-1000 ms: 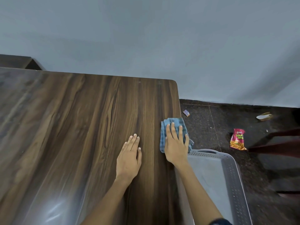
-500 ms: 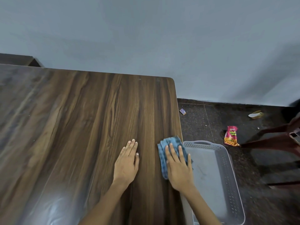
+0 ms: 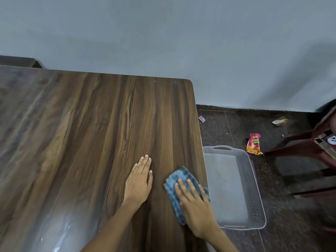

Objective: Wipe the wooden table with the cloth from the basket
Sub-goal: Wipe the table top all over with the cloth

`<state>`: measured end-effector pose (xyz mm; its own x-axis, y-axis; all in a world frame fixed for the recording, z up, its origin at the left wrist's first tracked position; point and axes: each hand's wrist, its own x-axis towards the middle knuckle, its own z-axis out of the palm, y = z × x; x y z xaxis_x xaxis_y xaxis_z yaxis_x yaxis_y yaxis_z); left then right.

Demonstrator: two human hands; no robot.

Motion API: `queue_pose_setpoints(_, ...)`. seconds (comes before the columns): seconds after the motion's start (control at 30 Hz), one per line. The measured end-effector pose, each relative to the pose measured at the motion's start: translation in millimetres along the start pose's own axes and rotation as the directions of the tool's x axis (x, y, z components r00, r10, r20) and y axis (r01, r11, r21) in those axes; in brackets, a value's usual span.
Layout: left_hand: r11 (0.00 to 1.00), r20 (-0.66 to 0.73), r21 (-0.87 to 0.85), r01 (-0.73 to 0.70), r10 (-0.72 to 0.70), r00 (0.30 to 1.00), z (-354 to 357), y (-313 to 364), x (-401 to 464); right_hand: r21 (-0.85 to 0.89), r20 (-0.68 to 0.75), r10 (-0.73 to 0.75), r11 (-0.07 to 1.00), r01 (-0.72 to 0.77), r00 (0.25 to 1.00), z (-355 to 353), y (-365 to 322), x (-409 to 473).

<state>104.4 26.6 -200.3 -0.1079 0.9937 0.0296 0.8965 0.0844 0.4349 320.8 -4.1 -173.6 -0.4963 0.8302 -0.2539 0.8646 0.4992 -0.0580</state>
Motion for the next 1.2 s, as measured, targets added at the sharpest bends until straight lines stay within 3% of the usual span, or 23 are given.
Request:
queue_pose_setpoints(0.13, 1.0, 0.005, 0.0, 0.001, -0.001, 1.0, -1, -1, -12, 0.126, -0.042, 0.298, 0.949, -0.291, 0.954, -7, 20, 17)
queue_pose_setpoints(0.17, 1.0, 0.005, 0.003, 0.005, -0.005, 1.0, -2, -1, -14, 0.132, -0.073, 0.337, 0.936, -0.325, 0.939, -15, 21, 29)
queue_pose_setpoints(0.27, 1.0, 0.022, 0.013, 0.015, -0.015, 1.0, -4, 0, -22, 0.125, 0.007, 0.386, 0.915, -0.383, 0.923, -28, 15, 57)
queue_pose_setpoints(0.37, 1.0, 0.025, -0.012, 0.006, -0.005, 1.0, -6, 0, -28, 0.116, -0.059, 0.31, 0.946, -0.302, 0.949, -25, 8, 54)
queue_pose_setpoints(0.47, 1.0, 0.031, -0.016, -0.013, 0.013, 0.999, -9, -2, -32, 0.019, -0.025, 0.065, 0.998, -0.064, 0.998, -5, 0, 12)
queue_pose_setpoints(0.53, 1.0, 0.044, -0.01, -0.025, 0.025, 0.999, -9, -4, -35, -0.001, -0.052, -0.02, 1.0, 0.02, 0.998, 5, -4, -25)
queue_pose_setpoints(0.63, 0.999, 0.048, 0.006, -0.052, 0.051, 0.998, -10, -8, -37, -0.015, -0.077, 0.034, 0.999, -0.035, 0.996, 11, 4, -54)
queue_pose_setpoints(0.8, 0.998, 0.068, -0.02, -0.061, 0.062, 0.996, -13, -9, -42, 0.08, -0.099, 0.34, 0.94, -0.333, 0.935, 8, -5, -22)
queue_pose_setpoints(0.87, 0.997, 0.076, -0.015, -0.075, 0.076, 0.994, -14, -11, -46, 0.122, -0.068, 0.374, 0.923, -0.365, 0.925, 0, -20, -8)
queue_pose_setpoints(0.93, 0.995, 0.083, -0.008, -0.099, 0.1, 0.992, -14, -15, -49, 0.118, -0.05, 0.322, 0.942, -0.315, 0.945, -3, -37, -6)
queue_pose_setpoints(1.1, 0.989, 0.07, 0.014, -0.147, 0.145, 0.987, -12, -20, -54, -0.002, -0.017, 0.003, 1.0, -0.003, 1.0, 22, -76, -62)
queue_pose_setpoints(1.2, 0.989, 0.061, 0.003, -0.148, 0.148, 0.987, -12, -21, -56, -0.007, -0.063, 0.009, 1.0, -0.009, 0.998, 29, -65, -100)
